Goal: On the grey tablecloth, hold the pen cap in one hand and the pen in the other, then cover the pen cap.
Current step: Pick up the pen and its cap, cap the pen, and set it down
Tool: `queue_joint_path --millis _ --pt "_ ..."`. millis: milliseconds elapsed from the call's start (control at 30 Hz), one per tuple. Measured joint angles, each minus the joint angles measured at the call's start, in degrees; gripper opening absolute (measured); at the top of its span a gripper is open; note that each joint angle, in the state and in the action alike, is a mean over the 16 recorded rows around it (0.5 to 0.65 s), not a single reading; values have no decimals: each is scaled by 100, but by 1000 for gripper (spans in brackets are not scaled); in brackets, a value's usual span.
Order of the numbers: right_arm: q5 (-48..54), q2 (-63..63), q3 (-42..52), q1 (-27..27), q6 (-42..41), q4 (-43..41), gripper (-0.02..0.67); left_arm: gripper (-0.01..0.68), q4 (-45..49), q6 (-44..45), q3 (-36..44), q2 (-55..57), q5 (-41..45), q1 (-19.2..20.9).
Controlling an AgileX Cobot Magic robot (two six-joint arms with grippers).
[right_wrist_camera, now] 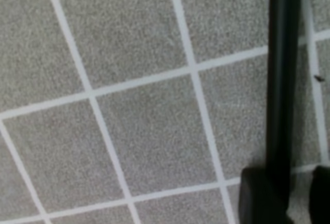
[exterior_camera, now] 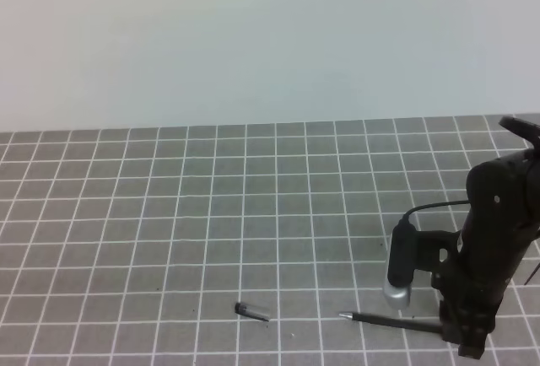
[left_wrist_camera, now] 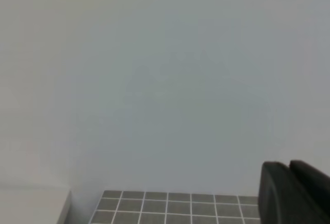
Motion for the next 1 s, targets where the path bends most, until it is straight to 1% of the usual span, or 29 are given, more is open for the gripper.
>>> queue_joint_path --millis 167,300,400,567,667,767,1000 --pt "-16 0 -11 0 -45 -5 78 -3 -7 0 1 0 0 0" --pt "42 0 -95 0 -103 -1 22 -3 -24 0 -4 3 18 -1" --pt "156 0 -225 0 -146 55 -1 -3 -114 32 -32 58 65 -14" --pt "425 0 -541 0 -230 226 -4 -3 -520 313 -199 407 325 -85" --pt "623 0 -767 0 -253 331 -4 -3 -964 714 -408 796 620 -149" --pt "829 0 -973 0 -258 458 -4 -3 -1518 1301 -697 1303 995 -222" --pt "1252 0 -1234 0 -259 783 -4 -3 -3023 3235 -1591 2739 1984 -363"
